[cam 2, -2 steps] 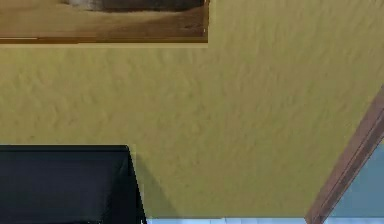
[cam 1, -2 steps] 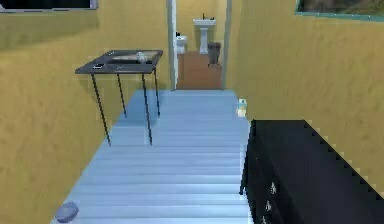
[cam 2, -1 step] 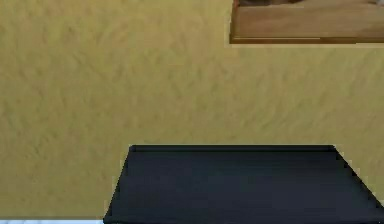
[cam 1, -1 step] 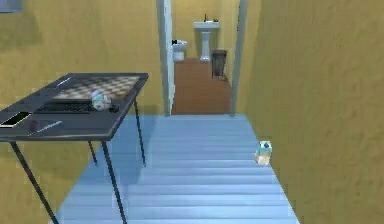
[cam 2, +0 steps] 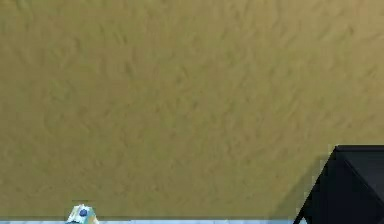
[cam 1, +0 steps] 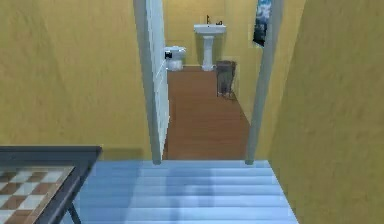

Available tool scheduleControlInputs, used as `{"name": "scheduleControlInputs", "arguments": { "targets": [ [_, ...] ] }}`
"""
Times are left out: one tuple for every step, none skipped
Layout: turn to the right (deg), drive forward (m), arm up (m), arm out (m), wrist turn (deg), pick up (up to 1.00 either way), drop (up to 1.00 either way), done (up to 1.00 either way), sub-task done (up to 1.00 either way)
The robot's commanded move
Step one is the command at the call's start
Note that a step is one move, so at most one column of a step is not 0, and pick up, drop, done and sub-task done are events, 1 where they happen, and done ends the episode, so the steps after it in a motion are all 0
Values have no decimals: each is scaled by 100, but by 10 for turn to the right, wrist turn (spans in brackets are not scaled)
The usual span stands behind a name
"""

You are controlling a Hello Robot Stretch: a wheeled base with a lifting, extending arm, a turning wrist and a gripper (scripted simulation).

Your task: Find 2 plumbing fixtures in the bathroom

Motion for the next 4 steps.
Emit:
{"name": "scheduleControlInputs", "arguments": {
  "targets": [
    [0,100,0,0,0,0,0,0,0],
    [0,100,0,0,0,0,0,0,0],
    [0,100,0,0,0,0,0,0,0],
    [30,0,0,0,0,0,0,0,0]
  ]
}}
